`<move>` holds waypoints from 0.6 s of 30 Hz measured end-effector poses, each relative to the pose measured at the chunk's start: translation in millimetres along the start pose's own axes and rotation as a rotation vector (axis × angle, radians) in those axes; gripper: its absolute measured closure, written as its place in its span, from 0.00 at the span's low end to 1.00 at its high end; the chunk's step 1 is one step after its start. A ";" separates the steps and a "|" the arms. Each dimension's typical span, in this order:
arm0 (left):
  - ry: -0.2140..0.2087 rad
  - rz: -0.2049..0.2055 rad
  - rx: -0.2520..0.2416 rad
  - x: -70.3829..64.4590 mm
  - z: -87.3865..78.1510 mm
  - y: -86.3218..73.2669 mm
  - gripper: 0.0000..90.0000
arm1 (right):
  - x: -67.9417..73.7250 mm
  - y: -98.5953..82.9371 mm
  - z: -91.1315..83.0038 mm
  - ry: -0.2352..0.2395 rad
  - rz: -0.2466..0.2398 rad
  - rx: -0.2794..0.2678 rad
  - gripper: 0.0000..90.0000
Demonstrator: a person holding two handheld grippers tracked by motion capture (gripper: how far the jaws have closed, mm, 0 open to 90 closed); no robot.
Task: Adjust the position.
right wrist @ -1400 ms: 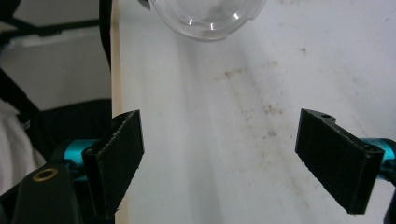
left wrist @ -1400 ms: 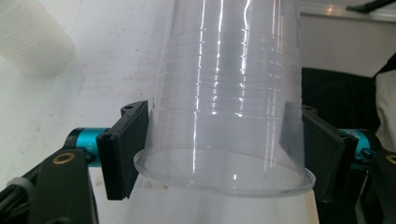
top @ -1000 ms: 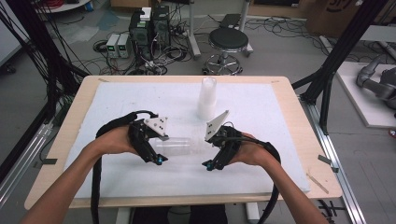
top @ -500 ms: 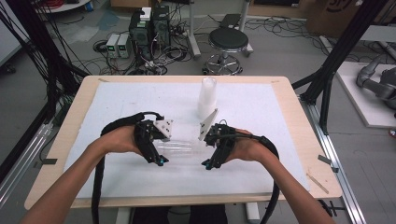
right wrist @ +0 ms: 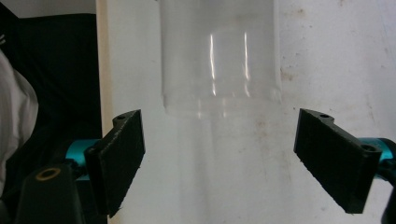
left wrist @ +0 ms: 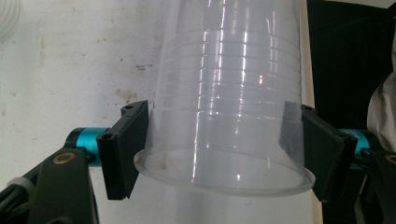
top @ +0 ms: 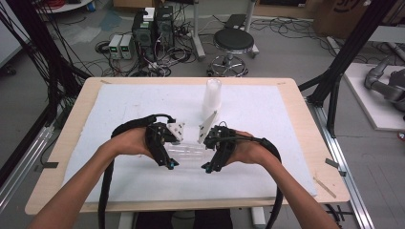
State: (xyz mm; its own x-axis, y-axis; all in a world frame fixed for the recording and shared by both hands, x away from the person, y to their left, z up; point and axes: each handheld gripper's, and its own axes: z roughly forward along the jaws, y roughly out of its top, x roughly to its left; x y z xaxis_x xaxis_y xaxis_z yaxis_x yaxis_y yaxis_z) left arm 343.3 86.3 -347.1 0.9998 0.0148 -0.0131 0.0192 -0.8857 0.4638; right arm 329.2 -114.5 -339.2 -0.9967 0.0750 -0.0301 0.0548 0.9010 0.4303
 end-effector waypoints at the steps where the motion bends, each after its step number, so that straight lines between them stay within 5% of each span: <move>1: -0.002 0.000 -0.001 0.2 0.3 0.7 0.28 | 0.2 1.0 0.1 0.005 0.000 -0.005 0.19; 18: -0.012 -0.008 -0.003 1.7 2.5 2.7 0.28 | -5.1 8.1 1.3 0.045 -0.008 -0.045 0.27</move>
State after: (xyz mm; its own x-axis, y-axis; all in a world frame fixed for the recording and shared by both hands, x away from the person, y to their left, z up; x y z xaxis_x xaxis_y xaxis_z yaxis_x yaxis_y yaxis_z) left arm 345.0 82.8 -348.0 0.9995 0.0161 -0.0278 0.0272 -0.8843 0.4662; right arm 334.8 -107.0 -336.8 -0.9989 0.0474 0.0065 0.0449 0.8813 0.4705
